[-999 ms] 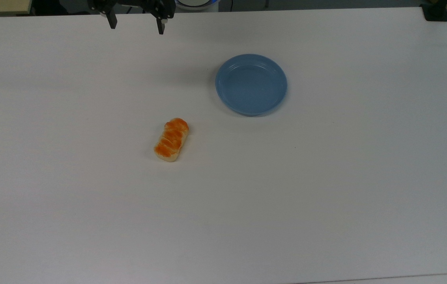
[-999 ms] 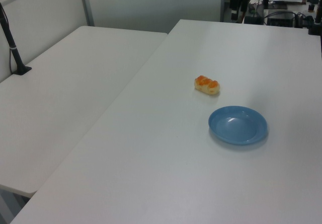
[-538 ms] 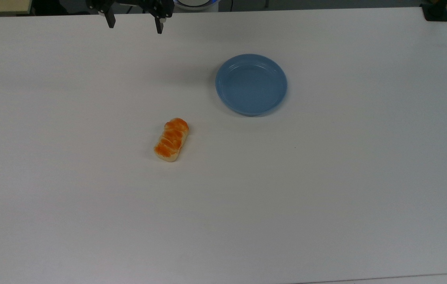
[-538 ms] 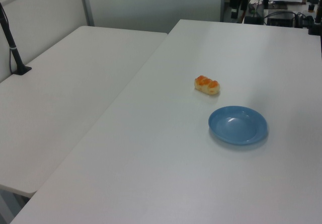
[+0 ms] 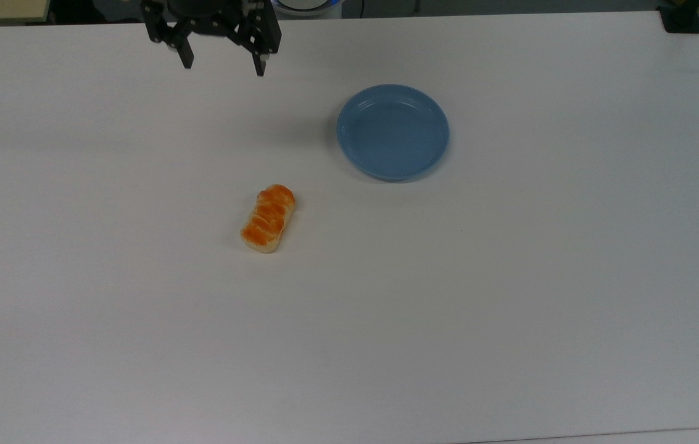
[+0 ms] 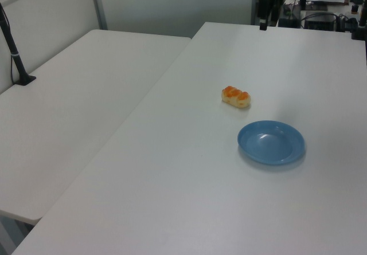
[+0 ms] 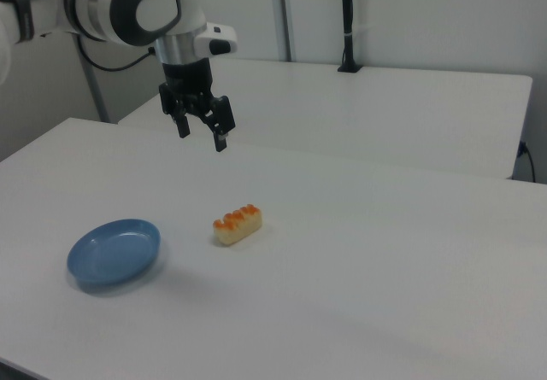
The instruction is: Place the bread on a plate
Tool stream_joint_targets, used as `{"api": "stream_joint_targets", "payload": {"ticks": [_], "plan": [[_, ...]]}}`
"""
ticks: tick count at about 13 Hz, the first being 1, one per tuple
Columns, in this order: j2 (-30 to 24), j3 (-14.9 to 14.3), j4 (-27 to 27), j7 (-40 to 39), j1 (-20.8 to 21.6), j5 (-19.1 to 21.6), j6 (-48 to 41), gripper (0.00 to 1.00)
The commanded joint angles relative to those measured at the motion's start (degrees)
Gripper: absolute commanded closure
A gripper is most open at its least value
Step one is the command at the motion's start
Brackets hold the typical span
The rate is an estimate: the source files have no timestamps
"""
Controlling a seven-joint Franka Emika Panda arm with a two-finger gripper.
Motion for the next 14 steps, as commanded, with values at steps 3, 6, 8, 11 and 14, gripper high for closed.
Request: {"api": "stream_joint_targets", "payload": {"ticks": [3,6,8,11,14], "plan": [[10.17,0.3,0.4,10.49,1.69,0.81,12.61,0.0],[16.5,0.3,0.92,14.78,4.5,0.54,14.72,0.0],[20.73,0.3,1.19,19.62,6.79,-0.5,17.63,0.0],[22.32,1.18,1.1,20.34,7.06,-0.6,18.08,0.0],[23.73,1.27,1.1,20.34,7.06,-0.68,20.1,0.0]]}}
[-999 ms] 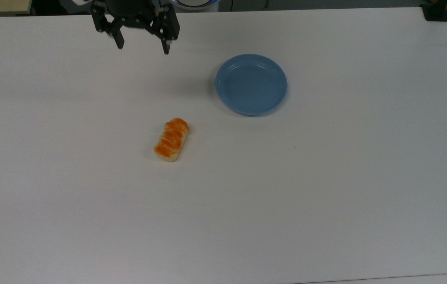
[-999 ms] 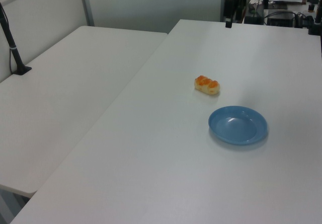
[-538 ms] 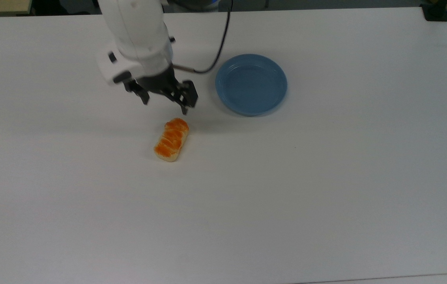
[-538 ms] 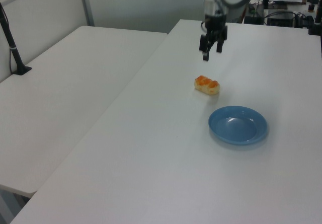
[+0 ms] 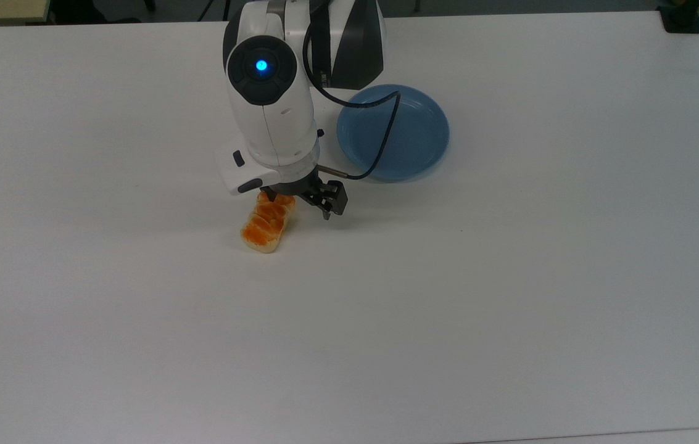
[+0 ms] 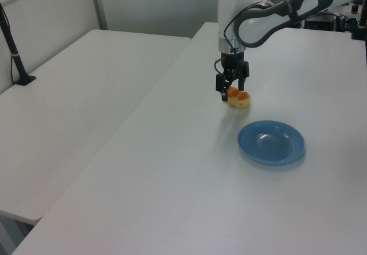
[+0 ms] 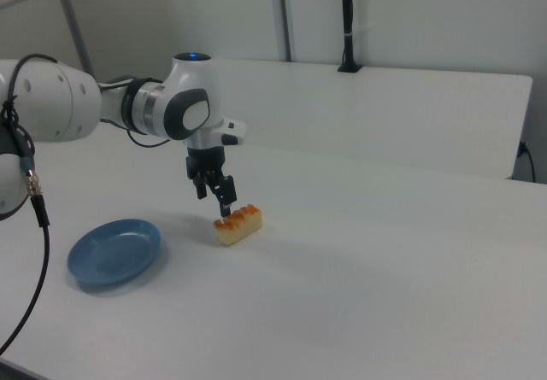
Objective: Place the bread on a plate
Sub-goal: 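Close the gripper on the bread roll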
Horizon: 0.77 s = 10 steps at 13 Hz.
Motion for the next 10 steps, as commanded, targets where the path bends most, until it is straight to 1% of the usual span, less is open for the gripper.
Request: {"api": "stream_joint_targets", "payload": {"ticks": [1,10], "plan": [[1.06,0.16,0.65,1.3,0.06,-0.72,1.86,0.0],[1.32,-0.27,0.73,0.59,-0.9,-1.51,2.04,0.0]]}}
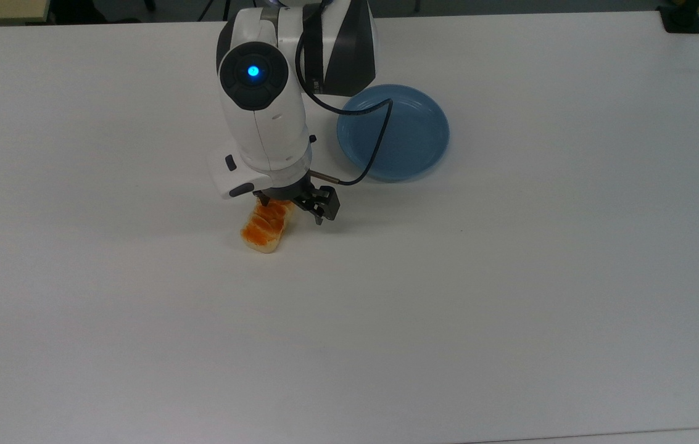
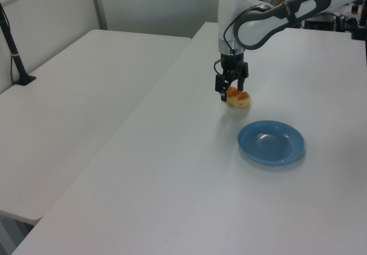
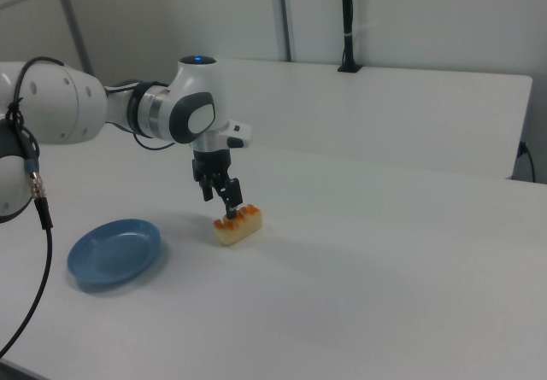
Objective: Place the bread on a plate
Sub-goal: 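Close the gripper on the bread roll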
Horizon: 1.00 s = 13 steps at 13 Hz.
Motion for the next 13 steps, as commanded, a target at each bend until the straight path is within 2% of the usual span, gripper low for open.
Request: {"api": "stream_joint_targets", "payload": {"ticks": [1,8,13], "plan": [[0.57,-0.34,0.58,0.58,-0.13,-1.0,0.9,0.0],[0.74,-0.43,0.5,0.32,-0.74,-2.22,3.44,0.01],[1.8,-0.52,0.32,0.32,-1.01,-4.6,6.35,0.2]]}}
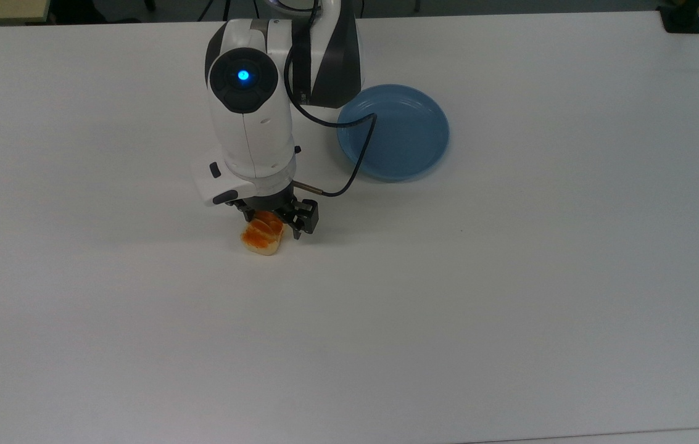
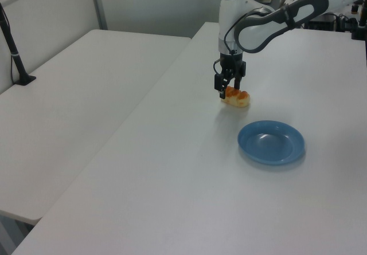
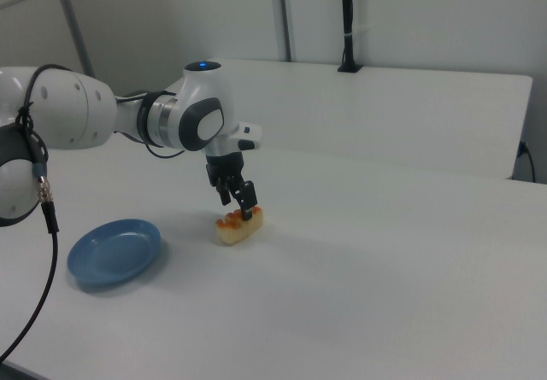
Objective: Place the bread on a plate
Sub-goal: 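Close the gripper on the bread roll, then lift the bread roll and carry it over the blue plate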
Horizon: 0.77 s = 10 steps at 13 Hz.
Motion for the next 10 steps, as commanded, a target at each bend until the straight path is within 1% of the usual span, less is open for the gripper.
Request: {"api": "stream_joint_targets", "payload": {"ticks": [1,2,3,4,5,6,8,10], "plan": [[0.3,-0.01,0.22,-0.29,0.12,-1.35,1.06,0.36],[0.3,-0.01,0.22,-1.16,0.12,-1.44,0.97,0.54],[0.22,-0.01,0.31,-1.17,0.21,-1.44,0.71,0.7],[-0.39,-0.01,0.4,-1.69,0.3,-1.35,0.1,0.84],[-1.09,0.08,0.4,-2.74,0.38,-1.09,-1.82,0.95],[-2.32,0.25,0.49,-4.06,0.39,-0.65,-5.06,1.0],[-5.4,0.43,0.58,-7.22,0.3,0.49,-10.17,1.0],[-8.03,0.6,0.58,-10.3,0.38,2.59,-15.09,1.0]]}}
